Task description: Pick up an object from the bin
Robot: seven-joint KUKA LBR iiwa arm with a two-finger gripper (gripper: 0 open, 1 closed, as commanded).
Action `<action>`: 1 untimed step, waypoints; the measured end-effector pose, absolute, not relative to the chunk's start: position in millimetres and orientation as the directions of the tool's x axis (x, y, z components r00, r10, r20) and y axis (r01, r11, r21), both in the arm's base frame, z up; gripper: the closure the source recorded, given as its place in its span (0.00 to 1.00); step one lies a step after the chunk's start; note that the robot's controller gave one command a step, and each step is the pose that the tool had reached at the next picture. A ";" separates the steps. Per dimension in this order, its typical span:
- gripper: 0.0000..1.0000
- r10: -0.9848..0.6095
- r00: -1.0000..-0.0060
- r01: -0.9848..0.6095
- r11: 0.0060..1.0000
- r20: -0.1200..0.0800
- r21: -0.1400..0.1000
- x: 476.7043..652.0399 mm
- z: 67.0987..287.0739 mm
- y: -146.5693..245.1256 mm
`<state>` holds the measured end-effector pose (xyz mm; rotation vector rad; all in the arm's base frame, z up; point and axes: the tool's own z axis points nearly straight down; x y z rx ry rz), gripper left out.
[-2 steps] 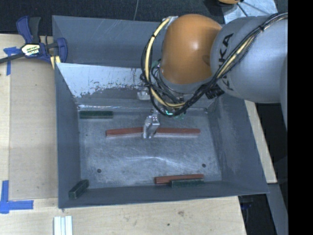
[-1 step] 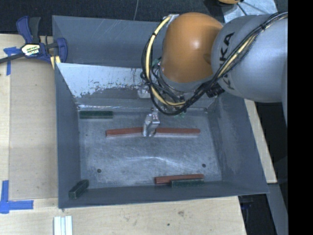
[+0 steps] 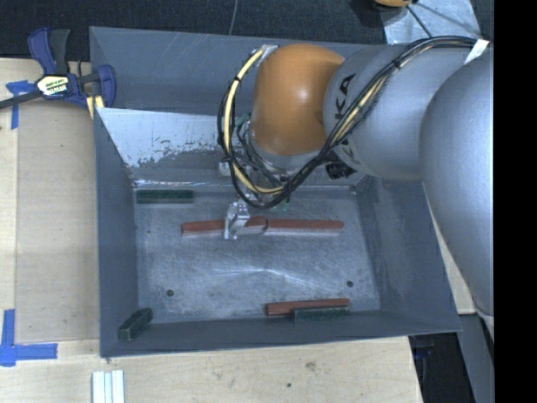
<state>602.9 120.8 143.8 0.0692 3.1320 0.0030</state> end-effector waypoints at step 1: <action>0.00 0.105 -0.994 0.105 0.994 0.001 0.001 606.9 130.5 65.0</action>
Offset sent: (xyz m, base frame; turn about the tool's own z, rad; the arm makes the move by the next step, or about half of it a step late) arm 0.0107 0.0059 -0.0065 0.1456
